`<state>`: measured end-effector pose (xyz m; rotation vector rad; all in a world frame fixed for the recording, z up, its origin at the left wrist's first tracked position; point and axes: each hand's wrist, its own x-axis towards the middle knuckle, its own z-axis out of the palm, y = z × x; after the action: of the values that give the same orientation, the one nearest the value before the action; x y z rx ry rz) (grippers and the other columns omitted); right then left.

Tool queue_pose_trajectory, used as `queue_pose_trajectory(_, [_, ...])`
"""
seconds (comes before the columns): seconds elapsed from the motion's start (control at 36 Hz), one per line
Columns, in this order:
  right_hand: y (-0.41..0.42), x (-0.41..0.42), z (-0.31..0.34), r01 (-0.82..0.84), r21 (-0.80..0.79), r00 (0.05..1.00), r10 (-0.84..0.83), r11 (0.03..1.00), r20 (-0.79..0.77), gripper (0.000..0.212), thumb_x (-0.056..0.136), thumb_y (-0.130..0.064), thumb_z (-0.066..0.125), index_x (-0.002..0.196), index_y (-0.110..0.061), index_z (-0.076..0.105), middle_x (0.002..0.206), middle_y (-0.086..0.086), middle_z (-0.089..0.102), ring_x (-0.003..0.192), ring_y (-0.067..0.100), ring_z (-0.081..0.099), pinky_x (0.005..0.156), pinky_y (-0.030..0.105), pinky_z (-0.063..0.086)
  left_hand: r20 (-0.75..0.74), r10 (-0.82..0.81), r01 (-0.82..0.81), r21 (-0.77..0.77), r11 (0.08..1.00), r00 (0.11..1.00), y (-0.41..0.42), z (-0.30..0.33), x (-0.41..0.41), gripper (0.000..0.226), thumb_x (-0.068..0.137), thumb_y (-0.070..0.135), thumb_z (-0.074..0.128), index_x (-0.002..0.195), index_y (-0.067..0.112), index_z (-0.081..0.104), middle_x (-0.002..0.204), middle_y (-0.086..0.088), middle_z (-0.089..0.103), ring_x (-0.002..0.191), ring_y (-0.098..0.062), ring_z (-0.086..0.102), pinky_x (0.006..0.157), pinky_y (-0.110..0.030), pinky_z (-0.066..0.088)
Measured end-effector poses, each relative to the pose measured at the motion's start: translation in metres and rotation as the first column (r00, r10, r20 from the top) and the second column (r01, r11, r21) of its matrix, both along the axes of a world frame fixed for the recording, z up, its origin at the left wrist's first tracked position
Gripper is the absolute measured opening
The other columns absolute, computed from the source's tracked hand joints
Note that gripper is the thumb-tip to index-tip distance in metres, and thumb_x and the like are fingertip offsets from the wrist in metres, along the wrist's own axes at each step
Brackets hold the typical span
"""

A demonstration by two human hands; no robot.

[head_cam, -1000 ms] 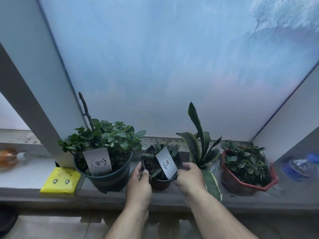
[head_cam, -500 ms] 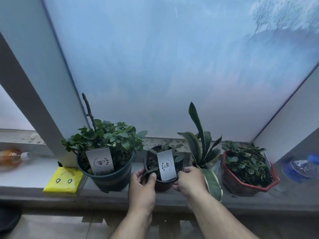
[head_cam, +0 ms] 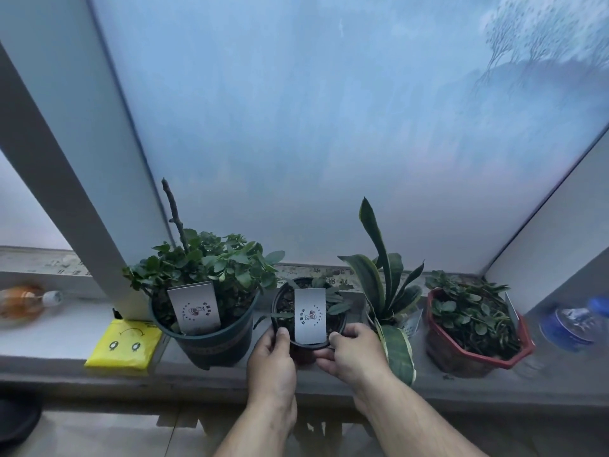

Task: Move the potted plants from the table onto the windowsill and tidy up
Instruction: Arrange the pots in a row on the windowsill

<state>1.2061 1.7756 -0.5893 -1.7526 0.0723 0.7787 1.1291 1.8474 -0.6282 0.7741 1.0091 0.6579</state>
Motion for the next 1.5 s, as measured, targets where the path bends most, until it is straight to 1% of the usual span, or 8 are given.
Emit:
queue_pose_trajectory(0.47, [0.005, -0.006, -0.003, 0.090, 0.047, 0.991, -0.085, 0.995, -0.107, 0.008, 0.103, -0.007, 0.050, 0.109, -0.009, 0.055, 0.098, 0.018, 0.073, 0.072, 0.021, 0.076, 0.066, 0.036, 0.065, -0.081, -0.095, 0.103, 0.097, 0.990, 0.992, 0.009, -0.019, 0.002, 0.025, 0.102, 0.034, 0.050, 0.113, 0.027, 0.072, 0.111, -0.003, 0.077, 0.109, -0.027, 0.071, 0.102, -0.057, 0.051])
queue_pose_trajectory(0.58, [0.002, -0.013, 0.000, 0.114, 0.056, 0.985, -0.105, 0.992, -0.139, 0.008, 0.103, -0.013, 0.054, 0.109, -0.009, 0.056, 0.101, 0.014, 0.070, 0.081, 0.024, 0.077, 0.072, 0.040, 0.065, -0.122, 0.004, 0.010, 0.113, 0.994, 0.992, -0.008, 0.018, -0.001, 0.025, 0.102, 0.022, 0.054, 0.125, 0.013, 0.062, 0.116, 0.003, 0.067, 0.107, -0.014, 0.063, 0.099, -0.030, 0.045])
queue_pose_trajectory(0.67, [-0.002, -0.025, 0.006, 0.050, 0.022, 0.984, -0.046, 0.999, -0.174, 0.028, 0.098, -0.025, 0.061, 0.117, -0.005, 0.058, 0.087, 0.016, 0.076, 0.061, 0.021, 0.073, 0.054, 0.035, 0.062, -0.152, 0.120, -0.088, 0.202, 0.975, 0.981, -0.027, 0.049, -0.005, 0.025, 0.099, 0.019, 0.058, 0.123, 0.009, 0.055, 0.116, -0.004, 0.060, 0.103, -0.017, 0.059, 0.091, -0.028, 0.044])
queue_pose_trajectory(0.75, [-0.012, -0.033, 0.007, -0.122, -0.109, 0.991, 0.114, 0.987, -0.075, 0.039, 0.072, -0.044, 0.065, 0.085, -0.008, 0.069, 0.070, 0.006, 0.076, 0.064, 0.026, 0.070, 0.064, 0.041, 0.059, -0.107, 0.123, -0.084, 0.312, 0.946, 0.987, -0.040, 0.074, -0.006, 0.021, 0.097, 0.020, 0.060, 0.117, 0.014, 0.056, 0.110, -0.002, 0.063, 0.095, -0.011, 0.062, 0.079, -0.022, 0.052])
queue_pose_trajectory(0.92, [-0.047, -0.049, 0.054, -0.127, -0.003, 0.987, 0.126, 0.992, -0.096, 0.013, 0.090, -0.006, 0.066, 0.092, 0.007, 0.068, 0.071, 0.014, 0.060, 0.055, 0.017, 0.051, 0.049, 0.024, 0.040, 0.046, 0.060, -0.072, 0.330, 0.941, 0.997, -0.050, 0.090, 0.006, 0.012, 0.097, 0.017, 0.060, 0.106, 0.025, 0.058, 0.109, 0.003, 0.066, 0.093, -0.008, 0.066, 0.092, -0.044, 0.055])
queue_pose_trajectory(1.11, [-0.113, -0.028, 0.115, 0.095, -0.132, 0.980, -0.070, 0.987, 0.184, 0.012, 0.098, -0.016, 0.065, 0.095, -0.006, 0.071, 0.086, 0.009, 0.080, 0.072, 0.021, 0.078, 0.070, 0.038, 0.062, 0.125, -0.036, 0.015, 0.166, 0.986, 0.992, -0.076, 0.086, 0.032, 0.010, 0.099, 0.019, 0.058, 0.108, 0.023, 0.058, 0.105, 0.009, 0.065, 0.083, 0.007, 0.063, 0.094, -0.039, 0.054])
queue_pose_trajectory(1.25, [-0.148, -0.019, 0.144, 0.161, -0.122, 0.960, -0.128, 0.979, 0.247, 0.011, 0.096, -0.013, 0.066, 0.098, -0.004, 0.071, 0.092, 0.012, 0.081, 0.089, 0.029, 0.077, 0.079, 0.043, 0.061, 0.050, -0.263, 0.248, 0.203, 0.947, 0.963, -0.088, 0.077, 0.030, 0.013, 0.099, 0.026, 0.058, 0.112, 0.028, 0.055, 0.102, 0.012, 0.067, 0.083, 0.017, 0.062, 0.072, -0.007, 0.045])
queue_pose_trajectory(1.5, [-0.159, 0.002, 0.095, 0.213, -0.049, 0.975, -0.209, 0.976, 0.073, 0.021, 0.101, -0.025, 0.060, 0.114, -0.011, 0.068, 0.122, 0.008, 0.071, 0.114, 0.022, 0.068, 0.102, 0.046, 0.053, -0.201, -0.388, 0.431, 0.260, 0.864, 0.899, -0.074, 0.056, 0.021, 0.030, 0.104, 0.038, 0.045, 0.126, 0.021, 0.055, 0.115, 0.008, 0.061, 0.101, -0.004, 0.056, 0.091, -0.023, 0.036])
